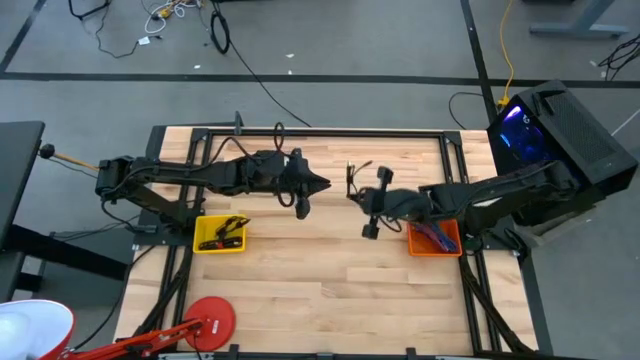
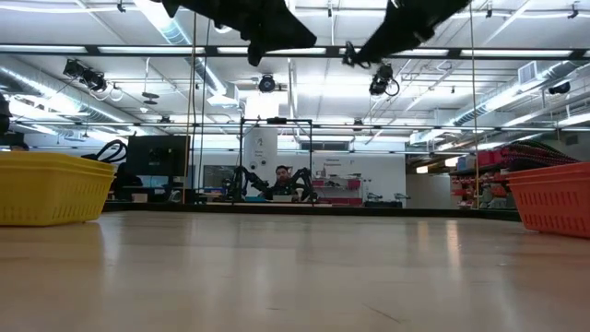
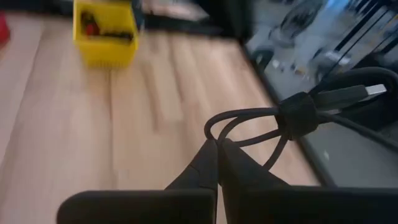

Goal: Pick & Place USB Port
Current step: Put the black USB cable into the yellow bin

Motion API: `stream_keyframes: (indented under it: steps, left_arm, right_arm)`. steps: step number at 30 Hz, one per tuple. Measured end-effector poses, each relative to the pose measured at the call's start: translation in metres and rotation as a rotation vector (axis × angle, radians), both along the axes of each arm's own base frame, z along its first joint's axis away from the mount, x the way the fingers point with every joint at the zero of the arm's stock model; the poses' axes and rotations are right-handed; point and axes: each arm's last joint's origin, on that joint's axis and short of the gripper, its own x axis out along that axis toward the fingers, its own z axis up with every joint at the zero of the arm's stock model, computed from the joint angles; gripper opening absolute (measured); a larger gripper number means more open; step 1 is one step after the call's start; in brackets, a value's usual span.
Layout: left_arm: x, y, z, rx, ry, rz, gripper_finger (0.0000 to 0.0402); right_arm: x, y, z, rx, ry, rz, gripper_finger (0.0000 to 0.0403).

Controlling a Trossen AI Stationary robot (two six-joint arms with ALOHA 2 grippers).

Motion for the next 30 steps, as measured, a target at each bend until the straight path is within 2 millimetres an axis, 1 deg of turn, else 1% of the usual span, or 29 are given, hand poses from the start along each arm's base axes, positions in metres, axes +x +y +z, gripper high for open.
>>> stream_keyframes:
  steps: [4,8,13,16,18,22,26,30]
  left_arm:
    - [0.001,-0.002,0.005,-0.055,-0.059,-0.021,0.0048]
    - [0.002,-0.001,0.007,-0.069,-0.085,-0.019,0.0048]
    - [0.002,0.0,0.008,-0.102,-0.098,-0.011,0.0049]
    - [0.003,0.0,0.011,-0.11,-0.128,-0.015,0.0057]
    - [0.004,-0.002,0.013,-0.113,-0.16,-0.035,0.0073]
    - [0.005,-0.002,0.014,-0.121,-0.18,-0.05,0.0124]
    - [0.008,0.004,0.009,-0.164,-0.172,-0.024,0.0174]
    - [0.016,0.009,0.002,-0.2,-0.19,-0.006,0.0207]
  right_arm:
    - [0.003,-0.007,0.01,-0.035,-0.076,0.005,0.0]
    - [0.009,-0.011,0.01,-0.061,-0.098,0.017,0.0]
    - [0.011,-0.013,0.013,-0.042,-0.123,0.058,0.0]
    - [0.012,-0.012,0.016,-0.058,-0.151,0.07,0.0]
    - [0.013,-0.012,0.017,-0.056,-0.164,0.085,0.0]
    - [0.014,-0.011,0.019,-0.06,-0.176,0.107,0.0]
    - [0.014,-0.011,0.02,-0.064,-0.194,0.108,0.0]
    - [0.015,-0.011,0.021,-0.067,-0.204,0.104,0.0]
